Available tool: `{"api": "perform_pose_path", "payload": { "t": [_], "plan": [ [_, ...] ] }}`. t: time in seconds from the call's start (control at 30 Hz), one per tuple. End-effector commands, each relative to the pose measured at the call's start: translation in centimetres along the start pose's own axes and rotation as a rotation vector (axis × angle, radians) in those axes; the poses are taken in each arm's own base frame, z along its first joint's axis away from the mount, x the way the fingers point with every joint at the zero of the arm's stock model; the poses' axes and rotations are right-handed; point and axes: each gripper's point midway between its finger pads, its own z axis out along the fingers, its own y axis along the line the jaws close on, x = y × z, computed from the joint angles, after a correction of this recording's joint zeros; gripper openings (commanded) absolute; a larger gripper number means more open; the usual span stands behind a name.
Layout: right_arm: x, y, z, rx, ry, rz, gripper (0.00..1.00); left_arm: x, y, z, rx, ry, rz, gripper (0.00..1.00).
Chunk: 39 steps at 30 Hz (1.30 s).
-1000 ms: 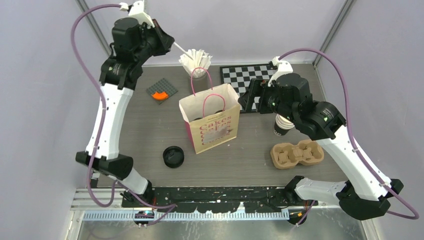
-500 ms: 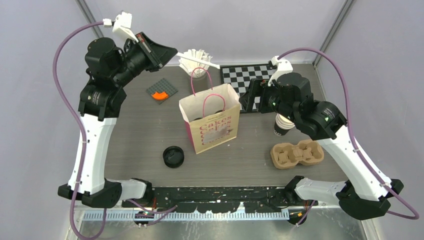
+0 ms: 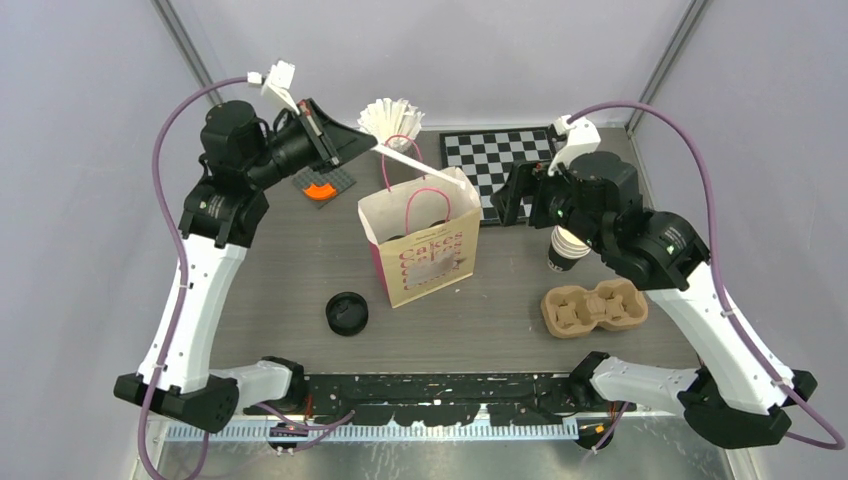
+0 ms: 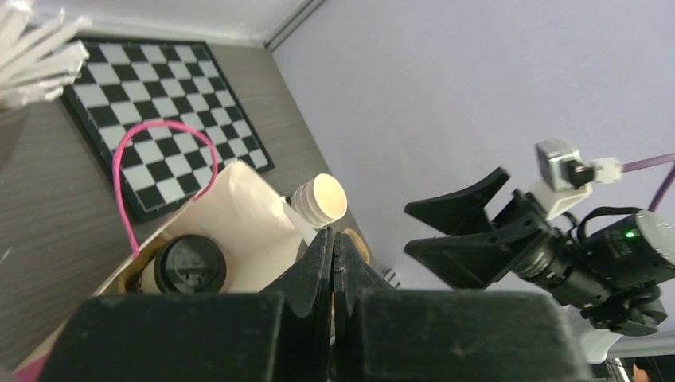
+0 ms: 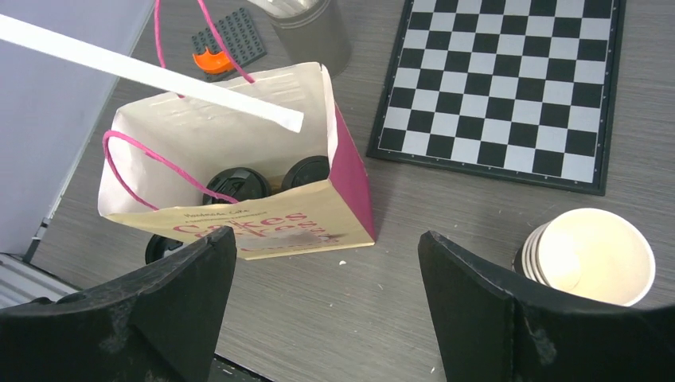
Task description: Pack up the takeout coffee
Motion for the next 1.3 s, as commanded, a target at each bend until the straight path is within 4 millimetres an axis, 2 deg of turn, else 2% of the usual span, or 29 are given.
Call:
{"api": "perform_pose_path", "payload": {
  "t": [0.0, 0.23, 0.53, 0.57, 0.63, 0.7, 0.77, 0.87, 0.97, 1.07, 1.27],
  "plan": [
    [-1.1, -0.8, -1.6, 0.007, -0.067, 0.000, 0.89, 1.5, -0.1, -0.6, 0.041, 0.027, 0.005, 0.00],
    [-0.6, -1.4, -2.0, 0.023, -0.068, -0.014, 0.89, 2.7, 2.2, 0.7, 0.014, 0.062, 0.002, 0.00],
    [-0.4, -1.1, -1.3, 0.015, -0.058, -0.020, 0.90, 5.0, 5.3, 4.5, 0.078, 0.116, -0.036, 0.01],
    [-0.5, -1.0, -1.3, 0.014, -0.058, -0.022, 0.90, 5.3, 5.6, 4.8, 0.076, 0.128, -0.033, 0.07],
    [-0.7, -1.0, -1.3, 0.014, -0.063, -0.022, 0.90, 5.5, 6.7, 5.2, 0.040, 0.140, -0.009, 0.31],
    [-0.9, -1.0, -1.4, 0.016, -0.065, -0.023, 0.90, 4.7, 8.8, 5.4, -0.083, 0.117, 0.032, 0.55],
    [-0.9, -1.0, -1.5, 0.015, -0.066, -0.023, 0.90, 3.1, 11.9, 5.0, -0.298, 0.082, 0.049, 0.66],
    [-0.9, -0.8, -1.5, 0.011, -0.056, -0.031, 0.90, -0.2, 14.1, 5.2, -0.440, 0.021, 0.133, 0.73],
    [-1.1, -0.8, -1.4, 0.015, -0.049, -0.035, 0.90, -1.9, 16.4, 6.0, -0.507, -0.012, 0.149, 0.74],
    [-1.1, -0.9, -1.4, 0.018, -0.049, -0.039, 0.90, -2.8, 19.1, 6.8, -0.545, -0.023, 0.104, 0.67],
    [-0.9, -1.2, -1.3, 0.033, -0.049, -0.034, 0.90, -1.4, 23.7, 9.6, -0.548, 0.008, 0.075, 0.53]
  ]
}}
